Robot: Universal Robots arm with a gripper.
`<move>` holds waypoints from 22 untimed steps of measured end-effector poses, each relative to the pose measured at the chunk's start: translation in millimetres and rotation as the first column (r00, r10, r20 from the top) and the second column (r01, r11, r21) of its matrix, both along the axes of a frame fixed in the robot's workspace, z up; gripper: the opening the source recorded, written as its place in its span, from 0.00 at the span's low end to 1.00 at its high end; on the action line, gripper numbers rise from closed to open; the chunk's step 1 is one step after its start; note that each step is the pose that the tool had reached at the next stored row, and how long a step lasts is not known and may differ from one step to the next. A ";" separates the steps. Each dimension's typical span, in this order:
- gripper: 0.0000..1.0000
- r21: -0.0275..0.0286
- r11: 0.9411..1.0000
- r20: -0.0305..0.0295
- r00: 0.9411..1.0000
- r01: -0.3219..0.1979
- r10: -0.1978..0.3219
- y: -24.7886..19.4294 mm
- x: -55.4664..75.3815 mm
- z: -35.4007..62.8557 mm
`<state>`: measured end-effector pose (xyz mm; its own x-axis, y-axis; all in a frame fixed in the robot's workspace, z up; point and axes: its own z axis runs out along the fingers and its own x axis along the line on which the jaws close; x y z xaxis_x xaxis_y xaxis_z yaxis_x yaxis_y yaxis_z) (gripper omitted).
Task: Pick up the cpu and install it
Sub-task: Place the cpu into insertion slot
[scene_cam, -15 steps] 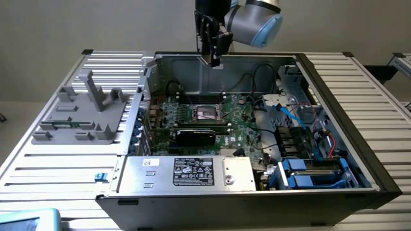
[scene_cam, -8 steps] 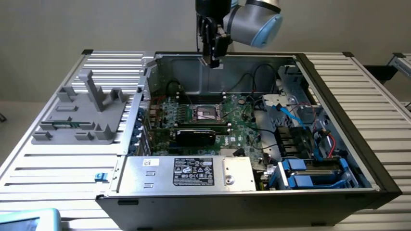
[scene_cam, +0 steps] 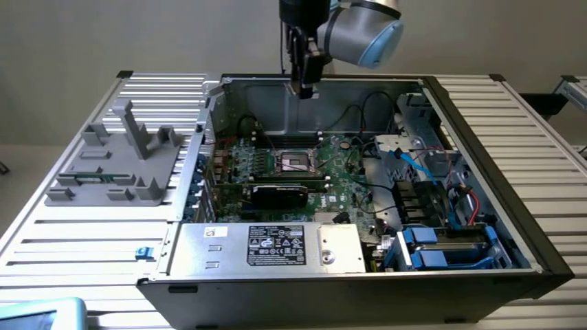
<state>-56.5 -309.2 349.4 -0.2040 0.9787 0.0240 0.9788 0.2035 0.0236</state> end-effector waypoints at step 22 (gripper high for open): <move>0.56 0.000 0.986 0.001 0.986 0.166 -0.166 -0.7 -1.5 -10.9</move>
<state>-58.1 -309.9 338.5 -0.0385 0.9990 0.0238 0.9990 0.0379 0.0241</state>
